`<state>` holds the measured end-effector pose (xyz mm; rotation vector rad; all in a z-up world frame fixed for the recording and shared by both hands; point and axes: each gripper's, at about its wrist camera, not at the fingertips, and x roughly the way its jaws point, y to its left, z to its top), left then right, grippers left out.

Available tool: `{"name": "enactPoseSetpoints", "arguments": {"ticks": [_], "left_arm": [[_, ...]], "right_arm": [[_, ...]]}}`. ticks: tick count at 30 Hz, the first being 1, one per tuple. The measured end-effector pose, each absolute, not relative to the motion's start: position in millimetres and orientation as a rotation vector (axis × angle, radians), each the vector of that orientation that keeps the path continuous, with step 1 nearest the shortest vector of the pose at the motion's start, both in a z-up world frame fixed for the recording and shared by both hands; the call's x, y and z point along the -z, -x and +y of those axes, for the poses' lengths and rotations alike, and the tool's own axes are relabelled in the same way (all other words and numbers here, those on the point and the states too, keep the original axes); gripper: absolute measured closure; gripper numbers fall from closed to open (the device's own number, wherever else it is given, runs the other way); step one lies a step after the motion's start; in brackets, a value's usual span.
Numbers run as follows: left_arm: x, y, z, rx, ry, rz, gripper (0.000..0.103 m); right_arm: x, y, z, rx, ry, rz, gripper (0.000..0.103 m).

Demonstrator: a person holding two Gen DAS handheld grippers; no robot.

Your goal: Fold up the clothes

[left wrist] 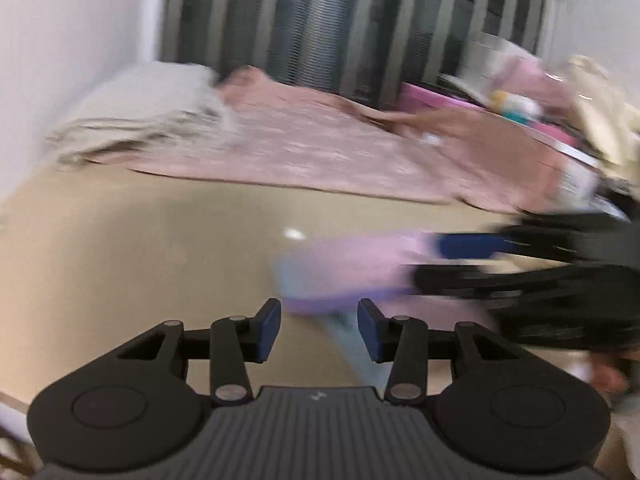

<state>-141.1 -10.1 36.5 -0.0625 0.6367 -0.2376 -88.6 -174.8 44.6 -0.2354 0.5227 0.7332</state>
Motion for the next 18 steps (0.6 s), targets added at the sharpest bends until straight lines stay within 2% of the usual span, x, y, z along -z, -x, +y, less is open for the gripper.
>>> {"name": "enactPoseSetpoints", "arguments": {"ticks": [4,5,7,18], "left_arm": [[-21,141,-24,0.203,0.006,0.658,0.060],[-19,140,-23,0.189,-0.008,0.654,0.060],[-16,137,-23,0.162,-0.036,0.647,0.060],[-14,126,-11,0.104,-0.047,0.655,0.061]], "right_arm": [[-32,73,-166,-0.759,0.271,0.602,0.083],[-31,69,-168,-0.762,0.243,0.619,0.084],[-33,67,-173,-0.751,0.186,0.642,0.095],[-44,96,-191,-0.743,0.125,0.642,0.096]]}}
